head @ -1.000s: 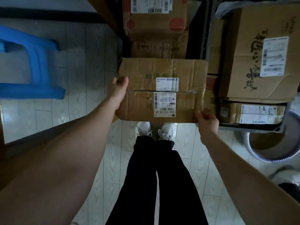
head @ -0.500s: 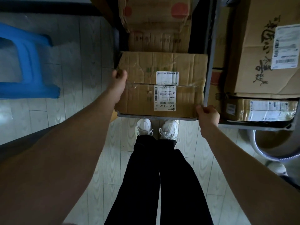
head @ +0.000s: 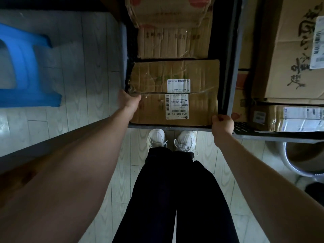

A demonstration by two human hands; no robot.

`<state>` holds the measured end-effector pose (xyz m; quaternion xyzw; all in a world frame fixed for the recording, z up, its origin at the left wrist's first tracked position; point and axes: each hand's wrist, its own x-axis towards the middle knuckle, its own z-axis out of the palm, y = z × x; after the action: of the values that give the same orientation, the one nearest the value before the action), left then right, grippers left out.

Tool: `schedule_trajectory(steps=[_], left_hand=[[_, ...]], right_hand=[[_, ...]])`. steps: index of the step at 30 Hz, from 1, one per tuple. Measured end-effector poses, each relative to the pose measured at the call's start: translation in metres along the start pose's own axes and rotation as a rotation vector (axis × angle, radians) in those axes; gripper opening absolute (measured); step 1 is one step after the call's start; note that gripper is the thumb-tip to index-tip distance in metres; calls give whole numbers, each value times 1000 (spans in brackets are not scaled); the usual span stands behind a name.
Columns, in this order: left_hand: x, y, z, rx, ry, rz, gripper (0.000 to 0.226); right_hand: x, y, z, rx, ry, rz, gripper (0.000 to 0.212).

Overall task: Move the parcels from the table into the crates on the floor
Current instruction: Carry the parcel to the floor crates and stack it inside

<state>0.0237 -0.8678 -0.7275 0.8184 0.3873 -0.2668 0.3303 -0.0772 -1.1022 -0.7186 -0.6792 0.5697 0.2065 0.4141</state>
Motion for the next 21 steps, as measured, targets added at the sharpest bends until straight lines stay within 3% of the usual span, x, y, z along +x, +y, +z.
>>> schedule_trajectory(steps=[5, 14, 19, 21], left_hand=[[2, -4, 8, 231, 12, 85, 48], [18, -4, 2, 293, 13, 106, 48], [20, -5, -1, 357, -10, 139, 49], [22, -7, -1, 447, 24, 159, 48]], right_hand=[[5, -7, 1, -89, -6, 20, 24], [5, -9, 4, -190, 67, -48, 30], [5, -9, 10, -323, 0, -92, 46], [5, -11, 12, -395, -24, -101, 43]])
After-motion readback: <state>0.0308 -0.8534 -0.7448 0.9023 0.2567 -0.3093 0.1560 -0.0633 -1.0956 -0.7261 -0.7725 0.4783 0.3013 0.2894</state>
